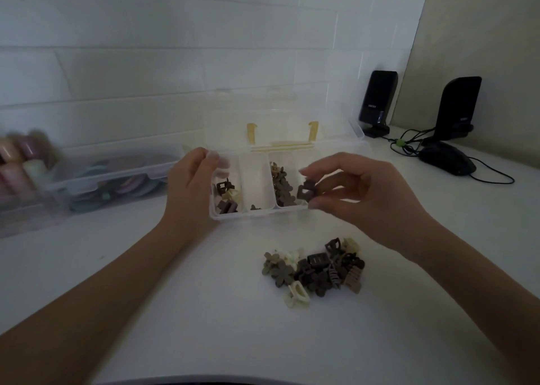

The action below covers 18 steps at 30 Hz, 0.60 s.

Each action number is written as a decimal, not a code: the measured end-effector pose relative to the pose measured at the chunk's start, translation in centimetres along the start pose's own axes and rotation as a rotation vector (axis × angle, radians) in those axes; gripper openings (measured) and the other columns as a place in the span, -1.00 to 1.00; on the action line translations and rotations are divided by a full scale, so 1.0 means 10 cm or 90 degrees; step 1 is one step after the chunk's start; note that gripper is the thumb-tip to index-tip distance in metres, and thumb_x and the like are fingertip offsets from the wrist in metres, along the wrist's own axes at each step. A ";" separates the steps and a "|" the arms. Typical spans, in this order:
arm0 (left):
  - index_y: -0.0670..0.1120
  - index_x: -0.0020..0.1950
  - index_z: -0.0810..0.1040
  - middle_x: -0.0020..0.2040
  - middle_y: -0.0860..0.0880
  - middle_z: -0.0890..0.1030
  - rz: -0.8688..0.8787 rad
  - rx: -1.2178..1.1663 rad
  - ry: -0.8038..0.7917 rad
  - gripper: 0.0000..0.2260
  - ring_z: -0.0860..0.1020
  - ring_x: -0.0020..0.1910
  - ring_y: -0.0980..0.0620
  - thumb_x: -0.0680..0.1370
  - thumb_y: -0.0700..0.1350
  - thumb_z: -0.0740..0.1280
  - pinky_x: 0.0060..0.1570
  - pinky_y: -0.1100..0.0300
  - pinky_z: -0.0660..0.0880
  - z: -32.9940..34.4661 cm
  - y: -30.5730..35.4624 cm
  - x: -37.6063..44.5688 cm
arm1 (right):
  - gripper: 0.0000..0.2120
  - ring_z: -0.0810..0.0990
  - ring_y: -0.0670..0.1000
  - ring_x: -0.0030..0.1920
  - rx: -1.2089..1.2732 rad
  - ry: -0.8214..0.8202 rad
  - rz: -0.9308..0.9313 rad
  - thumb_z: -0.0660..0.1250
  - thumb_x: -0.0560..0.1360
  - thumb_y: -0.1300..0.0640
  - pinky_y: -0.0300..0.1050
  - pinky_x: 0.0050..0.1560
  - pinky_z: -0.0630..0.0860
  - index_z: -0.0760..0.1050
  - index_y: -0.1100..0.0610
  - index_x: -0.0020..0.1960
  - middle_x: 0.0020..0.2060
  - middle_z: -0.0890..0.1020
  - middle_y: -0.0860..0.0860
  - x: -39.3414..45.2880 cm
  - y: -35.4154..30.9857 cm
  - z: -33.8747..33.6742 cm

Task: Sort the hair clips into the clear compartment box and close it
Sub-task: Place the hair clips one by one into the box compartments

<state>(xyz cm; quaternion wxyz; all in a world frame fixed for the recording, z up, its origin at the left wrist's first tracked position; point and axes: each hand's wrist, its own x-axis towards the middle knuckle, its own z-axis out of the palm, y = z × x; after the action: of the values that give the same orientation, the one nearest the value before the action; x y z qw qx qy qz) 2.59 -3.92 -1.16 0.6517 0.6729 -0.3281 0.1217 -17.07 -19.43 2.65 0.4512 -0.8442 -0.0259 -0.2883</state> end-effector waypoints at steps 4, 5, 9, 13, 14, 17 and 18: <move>-0.35 -0.15 0.48 -0.18 -0.35 0.57 0.042 -0.008 0.006 -0.67 0.58 -0.17 -0.26 0.53 -0.06 0.17 -0.18 -0.22 0.49 0.00 0.01 -0.01 | -0.68 0.67 -0.07 -0.13 -0.040 0.075 -0.017 0.50 0.32 0.33 -0.30 0.01 0.55 0.61 0.09 0.02 -0.10 0.65 0.02 -0.02 0.03 0.02; -0.36 -0.16 0.47 -0.19 -0.37 0.56 0.049 -0.013 0.006 -0.66 0.56 -0.16 -0.29 0.53 -0.06 0.18 -0.20 -0.21 0.49 0.00 0.01 -0.02 | -0.69 0.66 -0.09 -0.13 -0.062 0.098 -0.023 0.51 0.32 0.30 -0.31 -0.01 0.55 0.60 0.07 0.01 -0.11 0.64 -0.01 -0.02 0.03 0.03; -0.33 -0.21 0.44 -0.23 -0.32 0.55 0.061 -0.006 -0.003 -0.67 0.55 -0.25 -0.14 0.53 -0.06 0.17 -0.25 -0.05 0.46 0.01 0.04 -0.04 | -0.73 0.61 -0.11 -0.16 -0.161 0.158 -0.035 0.51 0.34 0.18 -0.30 -0.08 0.53 0.59 0.02 0.00 -0.14 0.63 -0.13 -0.01 0.03 0.04; -0.26 -0.24 0.43 -0.30 -0.06 0.58 0.052 -0.011 -0.025 -0.68 0.60 -0.22 -0.05 0.51 0.00 0.17 -0.28 -0.04 0.47 0.04 0.03 -0.07 | -0.80 0.57 -0.08 -0.18 -0.193 0.180 -0.054 0.48 0.38 0.16 -0.34 -0.13 0.47 0.51 0.02 -0.06 -0.18 0.60 -0.19 -0.01 0.06 0.07; -0.25 -0.22 0.45 -0.27 -0.10 0.59 0.050 -0.020 -0.031 -0.67 0.60 -0.19 -0.12 0.50 0.03 0.17 -0.30 -0.03 0.49 0.05 0.03 -0.08 | -0.81 0.55 -0.10 -0.19 -0.221 0.185 -0.064 0.48 0.39 0.15 -0.37 -0.15 0.44 0.49 0.02 -0.09 -0.21 0.58 -0.20 -0.01 0.07 0.10; -0.26 -0.19 0.48 -0.22 -0.24 0.59 0.080 -0.017 -0.045 -0.65 0.60 -0.20 -0.06 0.51 0.03 0.16 -0.36 0.14 0.51 0.08 0.05 -0.11 | -0.83 0.48 -0.14 -0.21 -0.308 0.189 -0.118 0.47 0.40 0.14 -0.32 -0.19 0.42 0.48 0.04 -0.13 -0.21 0.54 -0.18 0.01 0.09 0.20; -0.24 -0.20 0.48 -0.22 -0.23 0.60 0.085 -0.016 -0.047 -0.67 0.59 -0.21 0.02 0.52 0.02 0.16 -0.36 0.17 0.50 0.09 0.05 -0.12 | -0.84 0.47 -0.14 -0.21 -0.311 0.186 -0.139 0.47 0.39 0.15 -0.32 -0.19 0.42 0.48 0.04 -0.14 -0.20 0.53 -0.17 0.02 0.09 0.22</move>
<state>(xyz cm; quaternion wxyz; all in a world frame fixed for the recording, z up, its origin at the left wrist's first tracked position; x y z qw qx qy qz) 1.12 -4.35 -1.60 0.6377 0.6456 -0.3976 0.1357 -15.63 -18.26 1.14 0.2002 -0.8694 0.0190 -0.4513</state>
